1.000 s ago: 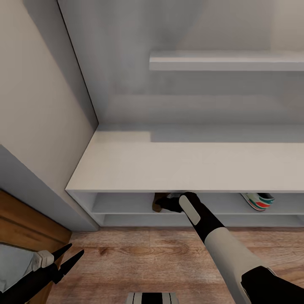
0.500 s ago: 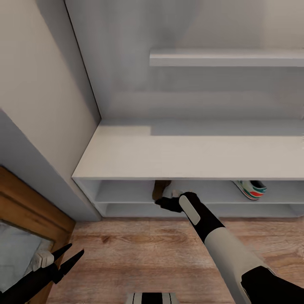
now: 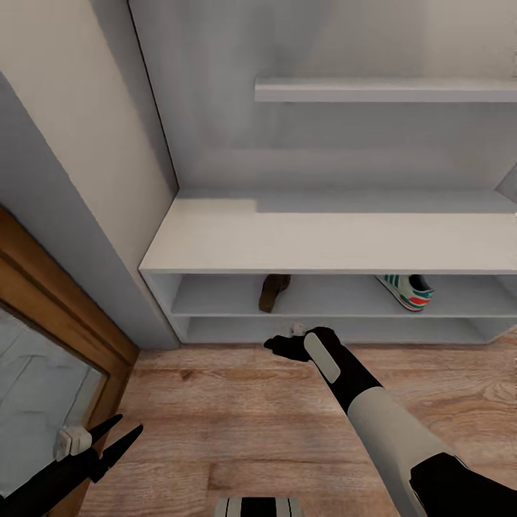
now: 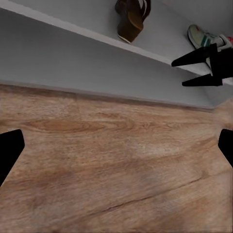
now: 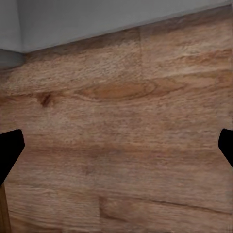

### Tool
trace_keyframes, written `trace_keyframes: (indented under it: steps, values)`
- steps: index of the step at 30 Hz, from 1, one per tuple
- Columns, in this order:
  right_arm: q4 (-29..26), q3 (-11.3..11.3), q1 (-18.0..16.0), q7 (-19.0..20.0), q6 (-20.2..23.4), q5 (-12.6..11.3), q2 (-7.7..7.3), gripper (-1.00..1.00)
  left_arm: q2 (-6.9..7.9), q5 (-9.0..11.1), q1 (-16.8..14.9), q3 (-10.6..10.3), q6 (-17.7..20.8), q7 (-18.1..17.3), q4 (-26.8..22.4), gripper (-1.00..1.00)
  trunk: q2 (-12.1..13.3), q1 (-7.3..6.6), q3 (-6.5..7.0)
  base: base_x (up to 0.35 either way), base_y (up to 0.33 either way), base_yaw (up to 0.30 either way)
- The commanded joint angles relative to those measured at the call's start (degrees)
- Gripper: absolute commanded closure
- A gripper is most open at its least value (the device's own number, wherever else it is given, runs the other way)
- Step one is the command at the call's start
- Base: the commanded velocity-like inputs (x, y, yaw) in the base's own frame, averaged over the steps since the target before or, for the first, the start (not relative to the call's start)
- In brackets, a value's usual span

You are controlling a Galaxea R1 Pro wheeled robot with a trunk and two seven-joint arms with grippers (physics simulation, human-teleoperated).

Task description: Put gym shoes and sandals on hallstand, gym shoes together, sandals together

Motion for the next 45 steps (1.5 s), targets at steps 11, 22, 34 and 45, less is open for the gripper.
trace_keyframes:
  steps: [11,22,34,45]
  values:
    - [0.0,0.0,0.1,0.0,0.0,0.0,0.0,-1.0,0.0,0.0,0.0,0.0,0.0,0.0,0.0,-1.0,0.0,0.0,0.0,-0.289,0.0,0.0]
    - [0.0,0.0,0.1,0.0,0.0,0.0,0.0,-1.0,-0.12,-0.6,-0.3,0.1,0.0,0.4,0.0,-1.0,0.0,0.0,0.0,-0.028,0.0,0.0]
    - [-0.3,0.0,0.1,0.0,-0.3,0.1,-0.07,-1.0,-0.17,-0.7,-0.4,0.4,0.0,0.7,0.0,-1.0,0.0,0.0,0.0,0.0,0.0,0.0]
    - [-0.2,10.6,1.0,0.1,-21.1,3.9,-0.29,-1.0,-0.17,-0.8,-0.9,0.4,-0.1,1.8,0.1,-1.0,0.0,0.0,0.0,0.0,0.0,0.0]
